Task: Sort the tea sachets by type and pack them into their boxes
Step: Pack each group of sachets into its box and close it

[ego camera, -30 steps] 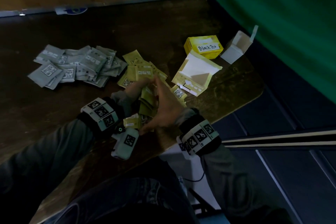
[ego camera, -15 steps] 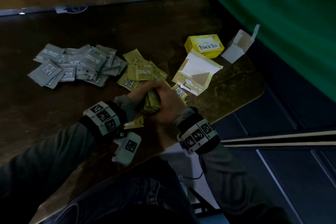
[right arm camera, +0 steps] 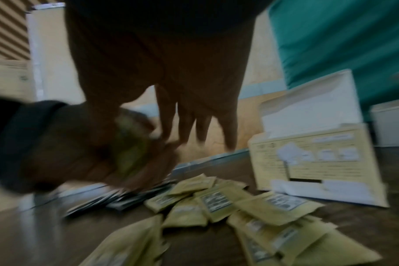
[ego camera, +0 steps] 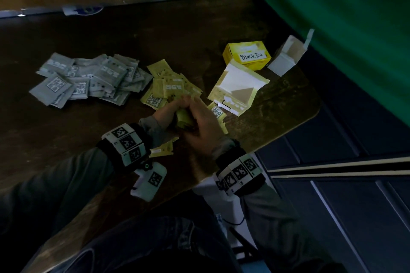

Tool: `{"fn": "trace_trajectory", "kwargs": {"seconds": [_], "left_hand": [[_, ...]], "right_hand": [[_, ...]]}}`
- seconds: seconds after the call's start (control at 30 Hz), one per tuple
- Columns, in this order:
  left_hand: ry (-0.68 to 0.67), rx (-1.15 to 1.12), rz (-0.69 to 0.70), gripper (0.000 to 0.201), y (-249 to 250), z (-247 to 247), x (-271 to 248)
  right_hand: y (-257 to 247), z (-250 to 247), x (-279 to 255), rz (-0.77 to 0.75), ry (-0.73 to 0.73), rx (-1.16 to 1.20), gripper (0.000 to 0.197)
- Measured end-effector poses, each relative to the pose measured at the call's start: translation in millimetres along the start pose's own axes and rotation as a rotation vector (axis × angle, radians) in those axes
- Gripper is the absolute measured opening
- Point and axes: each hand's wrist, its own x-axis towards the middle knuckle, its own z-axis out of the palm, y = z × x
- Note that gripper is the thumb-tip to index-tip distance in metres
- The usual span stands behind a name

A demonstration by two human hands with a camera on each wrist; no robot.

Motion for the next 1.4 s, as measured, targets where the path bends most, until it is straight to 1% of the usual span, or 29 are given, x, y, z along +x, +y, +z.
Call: {"fn": "trace_trajectory", "kwargs": {"seconds": [0.03,0.1,0.17,0.2,0.23,0.27,0.3,0.33,0.37,0.4,0.43,0.5,0.53,0.6,0.67,0.8,0.93,0.97,1.03,1.07,1.1,1.13,1.17,1.2,1.23,1.3,1.33,1.4], "left_hand": [[0.062,0.045,-0.002,0.018,-1.9,-3.5,1.5],[0.172,0.134,-0.007,0.02,-4.0,-13.7,3.5],[0.207,0.153,0.025,0.026,-5.3,-24.1,4.0],[0.21,0.15,0.051,0.026,-6.0,-28.0,3.5],[0.214,0.149,0.072,0.025,-7.2,-31.2,2.5],[0.216,0.148,0.087,0.026,-8.3,-33.1,1.4],[0.222,0.147,0.095,0.028,-10.2,-35.2,0.6],[0.22,0.139,0.101,0.029,-11.9,-36.2,-0.1],[0.217,0.129,0.1,0.029,-13.7,-37.7,0.2],[0.212,0.112,0.095,0.028,-15.5,-38.7,1.1],[0.214,0.097,0.083,0.026,-16.7,-38.9,1.2],[0.215,0.069,0.052,0.025,-18.8,-37.9,1.6],[0.21,0.058,0.041,0.027,-19.9,-37.0,2.1],[0.211,0.055,0.027,0.029,-22.3,-34.6,2.8],[0.207,0.053,0.018,0.028,-23.7,-30.2,3.2],[0.203,0.079,-0.019,0.031,-24.8,-21.5,2.1],[0.242,0.13,-0.045,0.033,-27.6,-22.0,4.7],[0.258,0.122,-0.054,0.031,-27.4,-20.2,5.4],[0.304,0.106,-0.092,0.021,-27.5,-18.7,8.3],[0.299,0.075,-0.124,0.02,-27.0,-17.9,8.6],[0.27,0.034,-0.155,0.028,-26.5,-18.4,9.0],[0.234,-0.006,-0.177,0.037,-25.8,-18.0,9.8],[0.208,-0.017,-0.193,0.044,-25.2,-17.7,10.4],[0.197,-0.003,-0.204,0.046,-24.4,-17.4,10.6],[0.194,0.022,-0.213,0.044,-22.4,-16.3,10.2],[0.195,0.046,-0.213,0.03,-19.3,-16.6,9.8],[0.213,0.048,-0.203,0.021,-17.3,-17.7,9.8],[0.286,0.039,-0.178,0.008,-12.4,-24.4,11.6]], "right_hand": [[1.8,-5.5,-1.0,0.017,-0.044,-0.007,0.079],[8.3,-20.2,-2.2,0.124,-0.139,0.036,0.077],[15.8,-33.0,-1.5,0.267,-0.174,-0.02,0.07],[21.2,-36.8,0.3,0.332,-0.168,-0.082,0.066],[27.0,-38.3,2.1,0.402,-0.164,-0.134,0.066],[34.2,-37.1,3.3,0.475,-0.179,-0.168,0.074],[40.1,-33.8,3.2,0.524,-0.226,-0.198,0.083],[46.6,-28.2,2.4,0.54,-0.3,-0.246,0.09],[52.1,-21.6,0.8,0.52,-0.355,-0.307,0.091],[57.7,-14.1,-1.2,0.501,-0.369,-0.334,0.09],[58.6,-10.1,-2.9,0.486,-0.344,-0.332,0.085],[61.2,-3.6,-4.6,0.459,-0.234,-0.361,0.069],[59.8,-1.8,-5.2,0.438,-0.206,-0.409,0.063],[59.4,1.8,-8.4,0.387,-0.182,-0.469,0.056],[60.5,3.0,-11.6,0.403,-0.148,-0.417,0.052],[62.4,2.1,-15.3,0.388,-0.016,-0.289,0.032],[61.9,4.2,-18.3,0.356,0.045,-0.253,0.033],[59.7,3.2,-17.8,0.31,0.122,-0.248,0.032],[47.4,0.1,-16.1,0.166,0.346,-0.16,0.028],[38.5,-0.8,-15.6,0.085,0.429,-0.107,0.025],[29.2,-0.6,-15.5,0.008,0.46,-0.062,0.02],[20.0,1.3,-16.3,-0.037,0.436,-0.004,0.017],[10.8,3.8,-18.6,-0.046,0.391,0.066,0.016],[5.4,6.7,-21.1,-0.041,0.357,0.146,0.016],[3.7,9.2,-23.2,-0.025,0.325,0.228,0.017],[4.1,10.6,-27.3,0.033,0.256,0.366,0.018],[6.3,10.2,-28.7,0.062,0.224,0.391,0.019],[11.6,4.5,-30.6,0.111,0.177,0.34,0.019]]}}
